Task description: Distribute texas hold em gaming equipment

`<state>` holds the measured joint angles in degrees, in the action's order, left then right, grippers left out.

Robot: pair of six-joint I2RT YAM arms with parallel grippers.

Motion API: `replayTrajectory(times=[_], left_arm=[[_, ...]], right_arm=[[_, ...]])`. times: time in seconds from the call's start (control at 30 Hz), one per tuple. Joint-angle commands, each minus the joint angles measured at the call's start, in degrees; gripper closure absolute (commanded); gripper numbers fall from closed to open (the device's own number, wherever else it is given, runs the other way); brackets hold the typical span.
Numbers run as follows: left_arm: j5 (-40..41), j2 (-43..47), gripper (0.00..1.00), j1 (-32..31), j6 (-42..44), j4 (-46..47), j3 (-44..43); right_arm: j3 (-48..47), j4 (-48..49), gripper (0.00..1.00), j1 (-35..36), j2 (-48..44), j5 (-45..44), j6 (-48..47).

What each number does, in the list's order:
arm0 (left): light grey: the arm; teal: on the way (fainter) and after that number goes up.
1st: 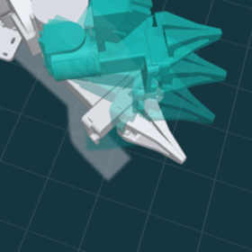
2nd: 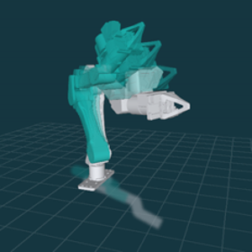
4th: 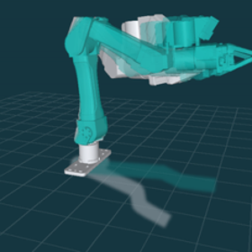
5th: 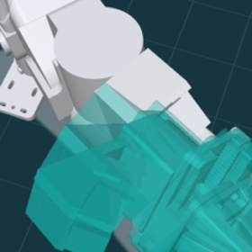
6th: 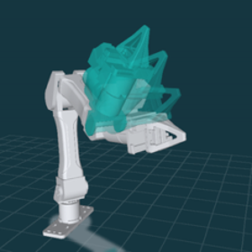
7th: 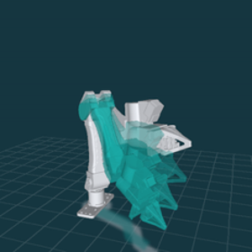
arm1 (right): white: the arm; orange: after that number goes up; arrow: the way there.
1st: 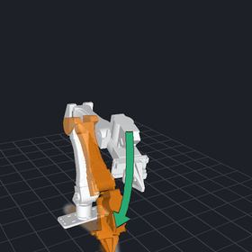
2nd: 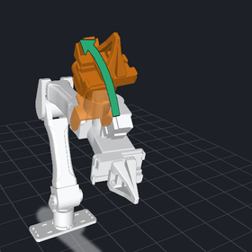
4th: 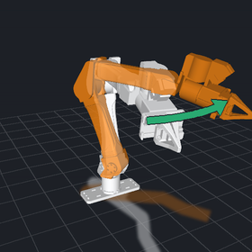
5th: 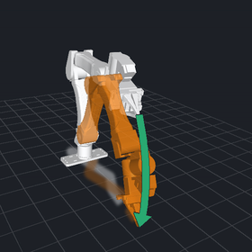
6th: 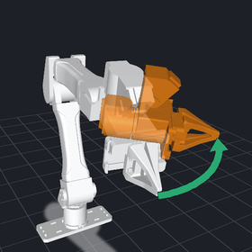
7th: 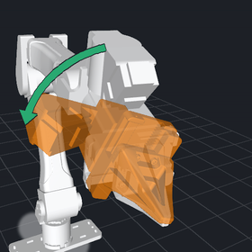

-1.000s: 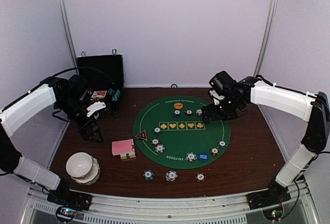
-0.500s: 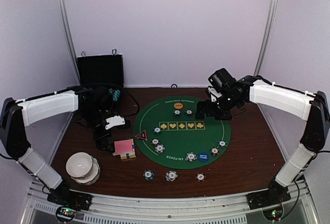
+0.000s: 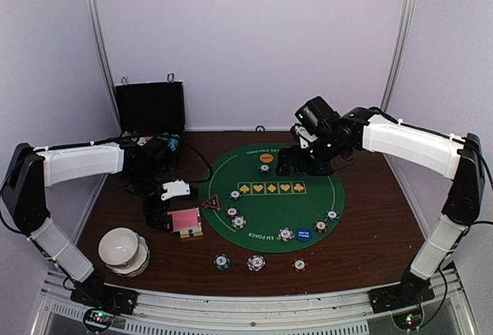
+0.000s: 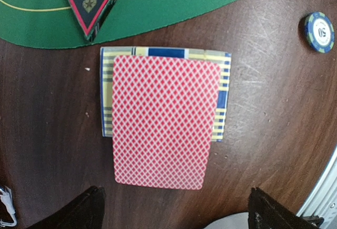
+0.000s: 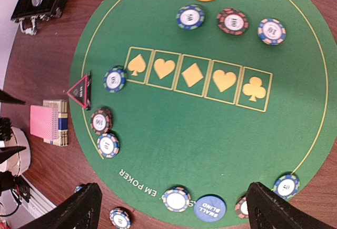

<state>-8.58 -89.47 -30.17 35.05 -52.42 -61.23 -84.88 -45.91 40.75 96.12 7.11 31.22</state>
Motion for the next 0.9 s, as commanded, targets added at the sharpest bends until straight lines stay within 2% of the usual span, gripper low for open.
replayTrajectory(times=[0.0,0.87], left_arm=[[0.9,-1.6,0.03,-0.5,3.3,2.3,0.5],[2.5,-4.8,0.02,-2.0,5.8,3.5,-0.4]], right_arm=[[-2.2,-2.4,0.0,2.4,1.1,-3.6,-0.8],[-1.2,0.2,0.0,5.1,-0.4,-1.5,-0.8]])
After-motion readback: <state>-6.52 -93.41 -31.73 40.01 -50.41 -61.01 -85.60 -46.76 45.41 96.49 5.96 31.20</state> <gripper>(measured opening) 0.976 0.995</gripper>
